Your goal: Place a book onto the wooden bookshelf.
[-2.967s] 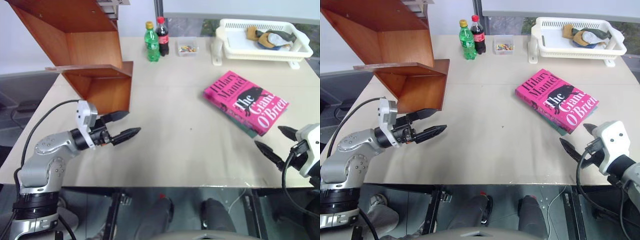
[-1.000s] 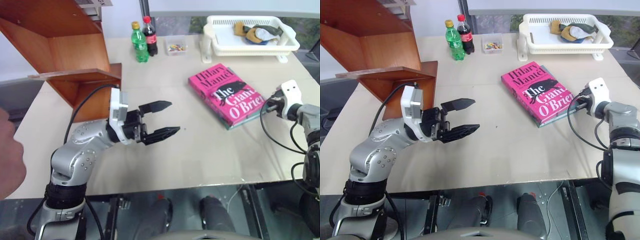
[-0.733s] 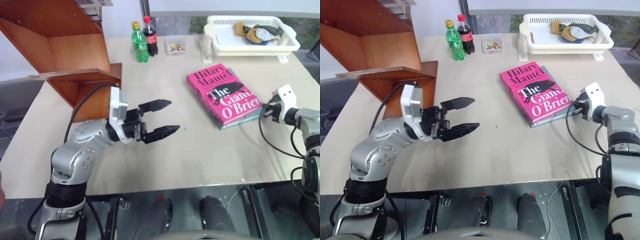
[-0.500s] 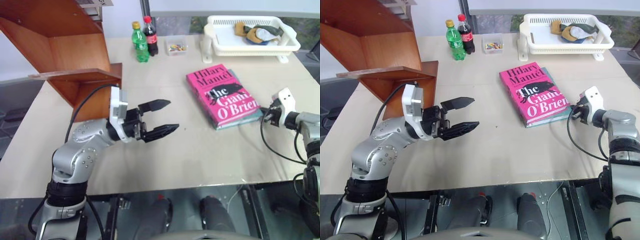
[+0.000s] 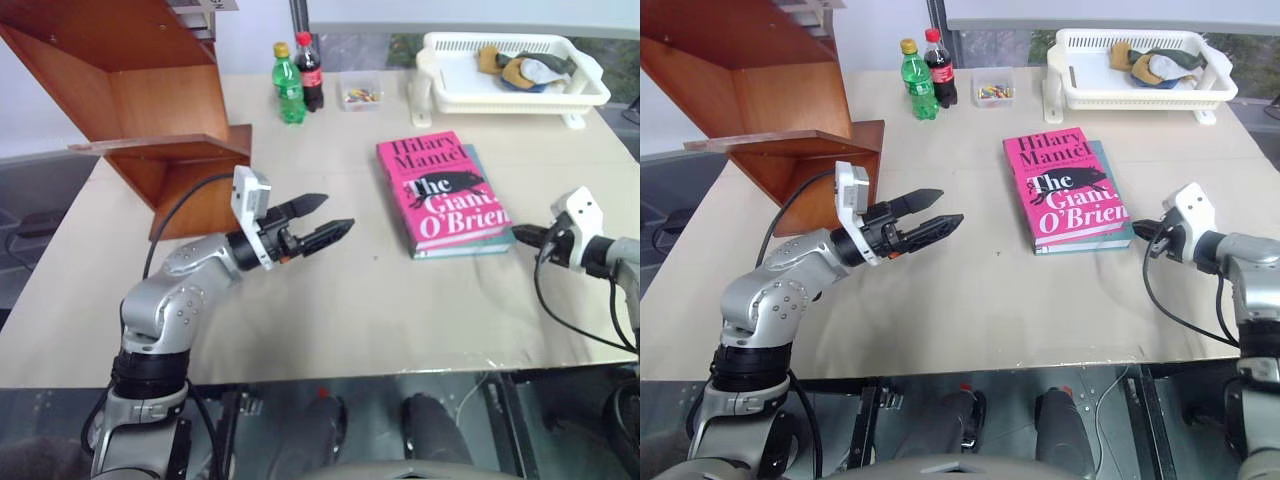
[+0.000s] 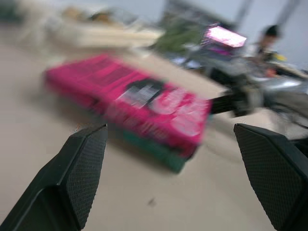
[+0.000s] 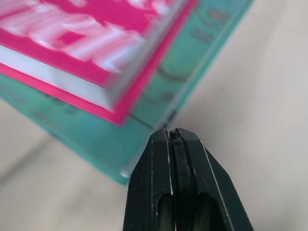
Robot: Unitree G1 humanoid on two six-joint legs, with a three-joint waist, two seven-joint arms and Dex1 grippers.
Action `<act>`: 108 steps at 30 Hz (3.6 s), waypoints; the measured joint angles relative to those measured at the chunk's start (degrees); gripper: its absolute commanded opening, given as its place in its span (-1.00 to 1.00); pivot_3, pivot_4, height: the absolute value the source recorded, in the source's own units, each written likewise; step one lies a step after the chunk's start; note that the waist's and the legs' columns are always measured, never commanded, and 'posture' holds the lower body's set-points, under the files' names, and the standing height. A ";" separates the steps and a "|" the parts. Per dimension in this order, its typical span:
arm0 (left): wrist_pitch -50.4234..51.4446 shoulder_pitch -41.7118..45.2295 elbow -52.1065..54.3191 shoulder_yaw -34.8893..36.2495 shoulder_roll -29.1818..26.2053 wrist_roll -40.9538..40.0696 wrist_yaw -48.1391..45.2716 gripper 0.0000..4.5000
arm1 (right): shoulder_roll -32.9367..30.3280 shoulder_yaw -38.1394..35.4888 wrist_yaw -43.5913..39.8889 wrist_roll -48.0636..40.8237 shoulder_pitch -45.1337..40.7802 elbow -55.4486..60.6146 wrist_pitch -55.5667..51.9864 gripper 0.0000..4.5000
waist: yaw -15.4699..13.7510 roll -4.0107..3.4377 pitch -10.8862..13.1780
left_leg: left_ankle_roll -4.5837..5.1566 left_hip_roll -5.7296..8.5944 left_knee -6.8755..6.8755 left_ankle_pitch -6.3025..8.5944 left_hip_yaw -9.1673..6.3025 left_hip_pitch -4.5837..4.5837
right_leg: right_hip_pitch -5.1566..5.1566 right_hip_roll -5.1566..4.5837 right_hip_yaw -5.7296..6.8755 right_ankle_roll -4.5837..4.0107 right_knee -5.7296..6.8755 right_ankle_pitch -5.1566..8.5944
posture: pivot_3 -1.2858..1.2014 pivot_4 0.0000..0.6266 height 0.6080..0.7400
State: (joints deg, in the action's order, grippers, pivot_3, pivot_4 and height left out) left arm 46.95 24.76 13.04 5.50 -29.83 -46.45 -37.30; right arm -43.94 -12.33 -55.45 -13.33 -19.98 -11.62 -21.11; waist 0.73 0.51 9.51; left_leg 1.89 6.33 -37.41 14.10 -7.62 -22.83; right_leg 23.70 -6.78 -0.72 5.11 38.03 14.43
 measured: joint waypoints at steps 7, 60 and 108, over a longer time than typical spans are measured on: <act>10.07 8.91 -12.34 3.93 7.26 -6.03 6.81 1.00 | 1.99 -14.04 9.97 -8.89 19.59 38.18 -15.42 0.18 | -1.51 0.02 -0.03 | 0.00 0.07 -0.11 0.00 -0.02 0.01 | -0.06 -0.01 0.05 0.06 0.03 -0.03 | 0.03 -0.52 1.00; 12.29 28.35 -53.07 5.38 28.91 6.82 2.63 -0.18 | -17.61 -19.88 48.29 -36.11 65.53 70.05 7.24 1.00 | -1.60 0.59 0.03 | 0.17 0.16 -0.63 0.09 0.08 -0.01 | -0.31 -0.02 -0.03 0.34 -0.02 -0.17 | 0.03 -0.52 1.00; -76.34 18.21 -16.83 -14.74 -10.80 63.93 7.54 -0.77 | -9.76 -1.17 36.49 -29.99 30.11 62.73 -7.80 1.00 | -2.24 0.65 0.08 | 0.35 0.14 -0.70 0.22 0.11 -0.06 | -0.36 -0.07 -0.01 0.35 -0.19 -0.21 | 0.03 -0.52 1.00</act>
State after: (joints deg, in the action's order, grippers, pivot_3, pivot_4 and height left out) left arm -29.39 42.97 -3.79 -9.24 -40.64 17.48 -29.76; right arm -53.70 -13.51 -18.97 -43.31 10.13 51.10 -28.91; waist -1.51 1.16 9.59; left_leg 2.24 6.46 -38.11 14.31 -7.51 -22.89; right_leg 23.34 -6.85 -0.74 5.45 37.84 14.22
